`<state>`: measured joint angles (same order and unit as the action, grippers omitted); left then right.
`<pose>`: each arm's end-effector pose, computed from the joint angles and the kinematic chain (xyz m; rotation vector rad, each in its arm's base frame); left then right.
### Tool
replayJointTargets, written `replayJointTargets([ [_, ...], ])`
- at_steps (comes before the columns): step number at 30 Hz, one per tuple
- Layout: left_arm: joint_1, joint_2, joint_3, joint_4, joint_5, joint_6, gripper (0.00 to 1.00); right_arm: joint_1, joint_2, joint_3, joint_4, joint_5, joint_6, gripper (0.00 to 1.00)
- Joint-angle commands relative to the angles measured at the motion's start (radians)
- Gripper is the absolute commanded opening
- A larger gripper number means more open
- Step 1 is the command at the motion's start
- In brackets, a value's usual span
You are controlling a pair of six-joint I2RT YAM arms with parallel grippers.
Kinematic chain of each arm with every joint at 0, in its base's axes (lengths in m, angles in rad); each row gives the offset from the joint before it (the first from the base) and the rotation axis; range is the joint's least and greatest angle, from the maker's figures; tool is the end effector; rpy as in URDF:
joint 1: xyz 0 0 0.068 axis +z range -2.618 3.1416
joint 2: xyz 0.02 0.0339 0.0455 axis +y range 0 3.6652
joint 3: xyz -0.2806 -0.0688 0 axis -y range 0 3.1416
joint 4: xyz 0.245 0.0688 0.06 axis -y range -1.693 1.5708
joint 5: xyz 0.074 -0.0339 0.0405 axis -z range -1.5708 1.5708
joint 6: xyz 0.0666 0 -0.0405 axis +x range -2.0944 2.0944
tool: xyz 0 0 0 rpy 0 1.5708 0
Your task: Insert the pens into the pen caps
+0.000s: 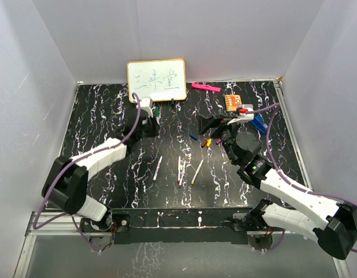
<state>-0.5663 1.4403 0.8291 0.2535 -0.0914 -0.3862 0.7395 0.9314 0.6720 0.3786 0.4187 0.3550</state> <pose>0.2986 -0.1827 0.2511 0.1146 1.9627 -0.5452 0.1946 0.1408 0.3499 0.0636 1.4877 0.5864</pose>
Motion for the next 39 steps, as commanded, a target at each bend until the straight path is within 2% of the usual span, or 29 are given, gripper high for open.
replayJointTargets([
  [1,0.094,0.114,0.177,-0.250,-0.021,0.035,0.00,0.001,0.012,0.037,-0.149,0.114,0.043,0.98],
  [6,0.142,0.272,0.354,-0.474,-0.047,0.064,0.00,-0.001,0.025,0.029,-0.189,0.138,0.064,0.98],
  [12,0.178,0.396,0.465,-0.622,-0.029,0.076,0.00,-0.005,0.051,0.046,-0.235,0.163,0.063,0.98],
  [19,0.196,0.451,0.495,-0.662,-0.024,0.081,0.00,-0.015,0.081,0.036,-0.227,0.175,0.086,0.98],
  [24,0.206,0.491,0.517,-0.677,-0.036,0.087,0.04,-0.016,0.075,0.018,-0.199,0.165,0.080,0.98],
  [33,0.218,0.540,0.537,-0.687,-0.042,0.079,0.23,-0.016,0.107,0.043,-0.198,0.096,0.039,0.98],
  [39,0.217,0.535,0.542,-0.682,-0.044,0.076,0.34,-0.016,0.126,0.040,-0.192,0.153,0.070,0.98],
])
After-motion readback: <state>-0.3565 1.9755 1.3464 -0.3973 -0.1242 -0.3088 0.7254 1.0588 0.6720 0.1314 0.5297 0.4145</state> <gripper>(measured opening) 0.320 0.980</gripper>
